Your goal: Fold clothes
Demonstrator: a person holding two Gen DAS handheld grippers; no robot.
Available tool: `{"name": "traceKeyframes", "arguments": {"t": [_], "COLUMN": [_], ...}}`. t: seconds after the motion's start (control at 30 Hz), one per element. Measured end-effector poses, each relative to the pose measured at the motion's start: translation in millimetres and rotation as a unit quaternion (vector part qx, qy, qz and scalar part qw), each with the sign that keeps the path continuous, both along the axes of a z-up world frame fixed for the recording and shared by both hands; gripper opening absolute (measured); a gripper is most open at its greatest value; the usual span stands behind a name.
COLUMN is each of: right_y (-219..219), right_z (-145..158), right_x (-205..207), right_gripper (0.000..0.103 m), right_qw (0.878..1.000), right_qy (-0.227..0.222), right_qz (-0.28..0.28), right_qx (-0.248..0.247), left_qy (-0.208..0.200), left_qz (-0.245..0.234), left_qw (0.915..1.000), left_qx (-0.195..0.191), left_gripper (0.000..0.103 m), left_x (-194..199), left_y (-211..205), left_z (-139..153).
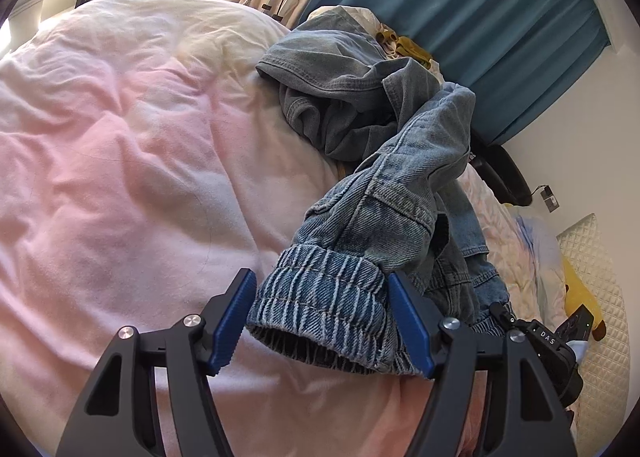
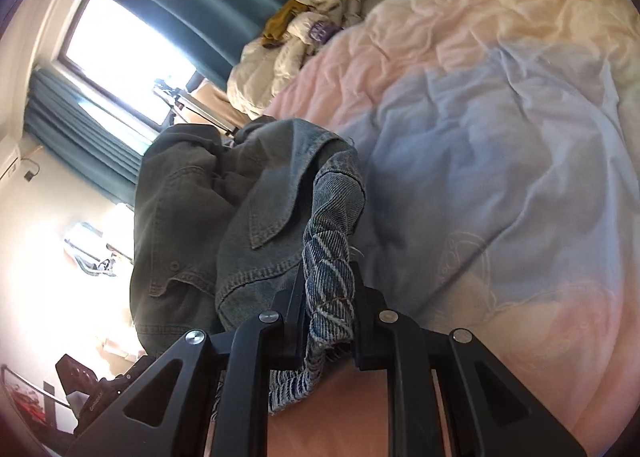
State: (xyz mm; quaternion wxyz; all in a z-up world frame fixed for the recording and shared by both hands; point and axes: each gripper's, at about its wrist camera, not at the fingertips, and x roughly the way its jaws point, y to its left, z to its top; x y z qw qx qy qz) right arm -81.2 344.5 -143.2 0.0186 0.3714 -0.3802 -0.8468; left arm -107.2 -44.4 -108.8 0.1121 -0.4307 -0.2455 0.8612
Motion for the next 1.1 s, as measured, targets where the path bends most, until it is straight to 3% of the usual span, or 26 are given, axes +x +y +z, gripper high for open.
{"name": "traceKeyframes", "arguments": {"t": [0.2, 0.27, 0.4, 0.47, 0.57, 0.63, 0.8, 0.93, 1.1], "right_y": [6.4, 10.9, 11.8, 9.1, -0.8, -6.5, 9.1, 34.0, 61.7], "right_z": [-18.0, -24.3, -30.7, -25.1, -3.1, 15.7, 67.9, 114.7, 177.9], "right_x": [-2.8, -3.0, -5.3, -5.6, -1.7, -0.4, -10.8, -30.3, -60.9], "right_gripper": [0.024, 0.033, 0.034, 0.027, 0.016, 0.014, 0.012, 0.011, 0.011], "right_qw": [0.999, 0.999, 0.998, 0.999, 1.000, 0.998, 0.998, 0.996, 0.988], "right_qy": [-0.028, -0.035, -0.039, -0.026, 0.007, 0.025, 0.053, 0.079, 0.099], "right_qz": [-0.014, -0.019, -0.017, -0.010, 0.002, 0.012, 0.022, 0.020, 0.027], "right_qx": [-0.018, -0.030, -0.039, -0.024, 0.024, 0.048, 0.039, 0.034, 0.116], "left_qy": [-0.007, -0.009, 0.002, 0.010, 0.019, 0.025, 0.051, 0.082, 0.116], "left_qz": [-0.002, -0.003, -0.007, -0.007, -0.004, -0.008, -0.052, -0.087, -0.131], "left_qw": [0.9999, 0.9998, 0.9994, 0.9993, 0.9996, 0.9997, 0.9970, 0.9925, 0.9838], "left_qx": [-0.015, -0.020, -0.032, -0.036, -0.018, -0.004, 0.024, 0.024, 0.040], "left_gripper": [0.054, 0.048, 0.032, 0.027, 0.020, 0.017, 0.015, 0.015, 0.015], "left_x": [-3.5, -4.7, -0.8, 3.7, 17.4, 29.8, 61.9, 86.9, 115.8], "left_y": [2.9, 3.9, 9.0, 11.3, 10.3, 10.2, 35.2, 77.6, 149.2], "left_z": [-4.5, -6.0, -1.9, 2.0, 10.5, 18.5, 45.1, 66.2, 101.3]}}
